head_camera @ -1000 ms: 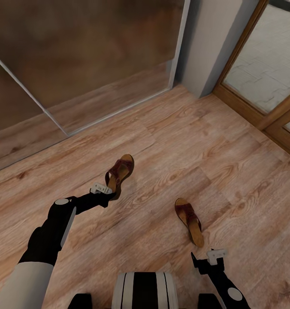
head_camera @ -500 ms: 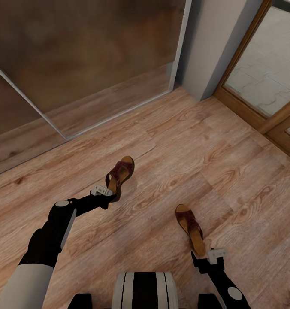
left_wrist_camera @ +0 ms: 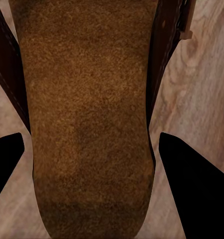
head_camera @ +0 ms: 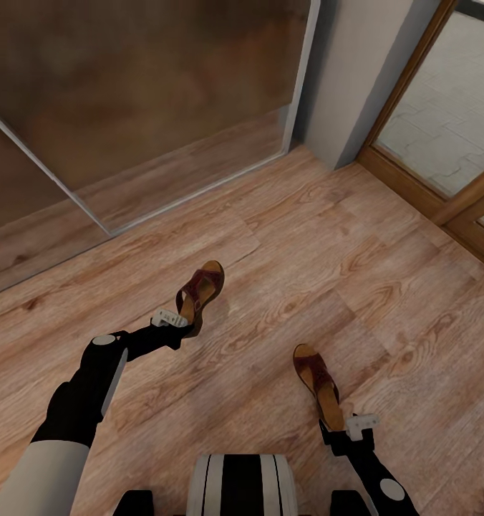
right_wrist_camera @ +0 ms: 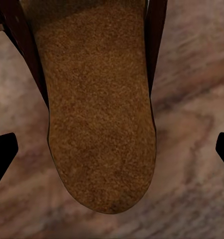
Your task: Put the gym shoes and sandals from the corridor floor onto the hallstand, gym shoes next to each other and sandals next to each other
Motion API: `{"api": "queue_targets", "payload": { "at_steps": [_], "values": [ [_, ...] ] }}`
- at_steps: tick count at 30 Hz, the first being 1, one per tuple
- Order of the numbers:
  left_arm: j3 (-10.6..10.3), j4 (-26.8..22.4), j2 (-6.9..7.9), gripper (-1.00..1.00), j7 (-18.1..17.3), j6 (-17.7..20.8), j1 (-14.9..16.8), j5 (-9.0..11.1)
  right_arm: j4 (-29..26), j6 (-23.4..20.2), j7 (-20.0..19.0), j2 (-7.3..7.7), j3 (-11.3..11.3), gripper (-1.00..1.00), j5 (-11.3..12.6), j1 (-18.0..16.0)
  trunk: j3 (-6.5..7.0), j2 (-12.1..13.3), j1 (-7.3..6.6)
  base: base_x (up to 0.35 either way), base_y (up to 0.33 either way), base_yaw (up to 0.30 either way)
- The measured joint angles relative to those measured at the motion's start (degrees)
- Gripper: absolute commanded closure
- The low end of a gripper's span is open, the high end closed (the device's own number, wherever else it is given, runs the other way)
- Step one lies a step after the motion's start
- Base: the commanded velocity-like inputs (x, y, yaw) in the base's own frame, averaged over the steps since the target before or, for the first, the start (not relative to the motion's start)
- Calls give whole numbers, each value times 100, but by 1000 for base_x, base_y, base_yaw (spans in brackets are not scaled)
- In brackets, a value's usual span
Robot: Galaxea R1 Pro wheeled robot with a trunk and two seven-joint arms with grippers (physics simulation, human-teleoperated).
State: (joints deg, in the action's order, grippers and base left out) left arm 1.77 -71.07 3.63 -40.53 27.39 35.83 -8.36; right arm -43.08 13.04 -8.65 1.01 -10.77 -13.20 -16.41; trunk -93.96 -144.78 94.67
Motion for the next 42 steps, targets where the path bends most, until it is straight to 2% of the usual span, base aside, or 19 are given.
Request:
{"api": "queue_targets", "payload": {
  "at_steps": [4,14,22,26,42],
  "values": [
    [3,-10,6,100,-5,6,0,1,0,0,0,0,0,-100,0,0,0,0,0,1,0,0],
    [5,-46,9,100,-8,13,-2,4,-67,-6,8,0,-6,-100,0,0,-233,-13,26,0,0,0],
    [6,-58,9,100,-8,15,0,14,-96,-9,8,0,-1,-100,0,0,-238,-13,26,0,0,0],
    [6,-58,9,100,-8,13,0,4,-97,-9,8,0,-1,-100,-1,0,-326,-19,36,0,0,0],
    [6,-76,7,100,-8,23,0,14,-90,-9,8,0,-1,-100,0,0,-327,-19,35,18,0,0]
  ]
}}
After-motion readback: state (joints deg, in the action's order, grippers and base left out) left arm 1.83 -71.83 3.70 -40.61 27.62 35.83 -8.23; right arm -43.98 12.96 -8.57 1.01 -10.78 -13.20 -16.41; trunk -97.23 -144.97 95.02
